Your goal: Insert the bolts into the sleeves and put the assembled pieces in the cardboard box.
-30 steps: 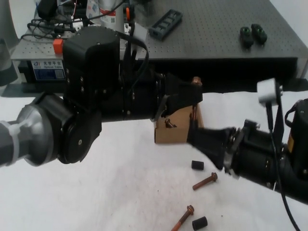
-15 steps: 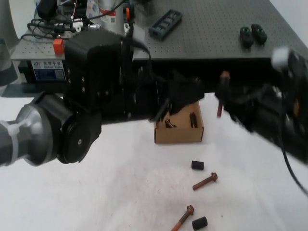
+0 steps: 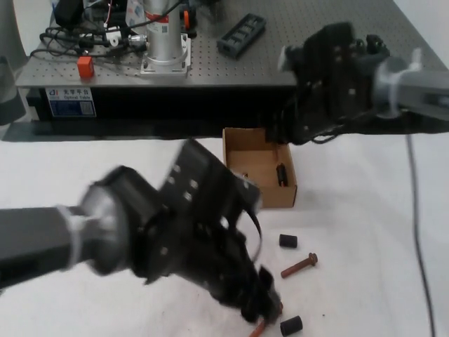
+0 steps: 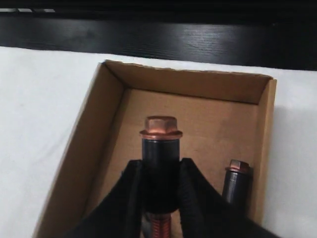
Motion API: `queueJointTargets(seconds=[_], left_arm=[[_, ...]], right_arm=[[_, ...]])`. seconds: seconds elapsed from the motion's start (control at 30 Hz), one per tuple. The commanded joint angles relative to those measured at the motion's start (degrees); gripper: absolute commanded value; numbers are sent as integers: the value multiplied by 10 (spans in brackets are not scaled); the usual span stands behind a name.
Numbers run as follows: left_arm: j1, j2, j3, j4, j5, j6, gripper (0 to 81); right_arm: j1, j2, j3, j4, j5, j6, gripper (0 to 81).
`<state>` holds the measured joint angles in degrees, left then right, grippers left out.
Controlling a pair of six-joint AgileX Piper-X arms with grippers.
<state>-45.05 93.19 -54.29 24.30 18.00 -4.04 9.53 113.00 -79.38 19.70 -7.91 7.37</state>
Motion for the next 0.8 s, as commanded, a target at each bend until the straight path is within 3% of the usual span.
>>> queueJointTargets(seconds=[0.0, 0.1, 0.17, 0.33, 0.4, 0.77], left_arm=[[-3, 23, -27, 33, -38, 25, 476], [-3, 67, -75, 85, -49, 62, 427], [-3, 95, -106, 107, -49, 74, 417], [-3, 143, -177, 143, -62, 104, 413], [-3, 158, -198, 149, -64, 108, 410], [-30, 204, -244, 195, -63, 137, 410]], right_arm=[[4, 49, -83, 57, 11, -10, 1], [6, 74, -105, 83, 22, -10, 12], [6, 86, -112, 96, 22, -10, 63], [6, 85, -111, 94, 10, -10, 317], [4, 77, -111, 91, -3, -10, 377], [-24, -37, -106, 128, -30, -23, 378]])
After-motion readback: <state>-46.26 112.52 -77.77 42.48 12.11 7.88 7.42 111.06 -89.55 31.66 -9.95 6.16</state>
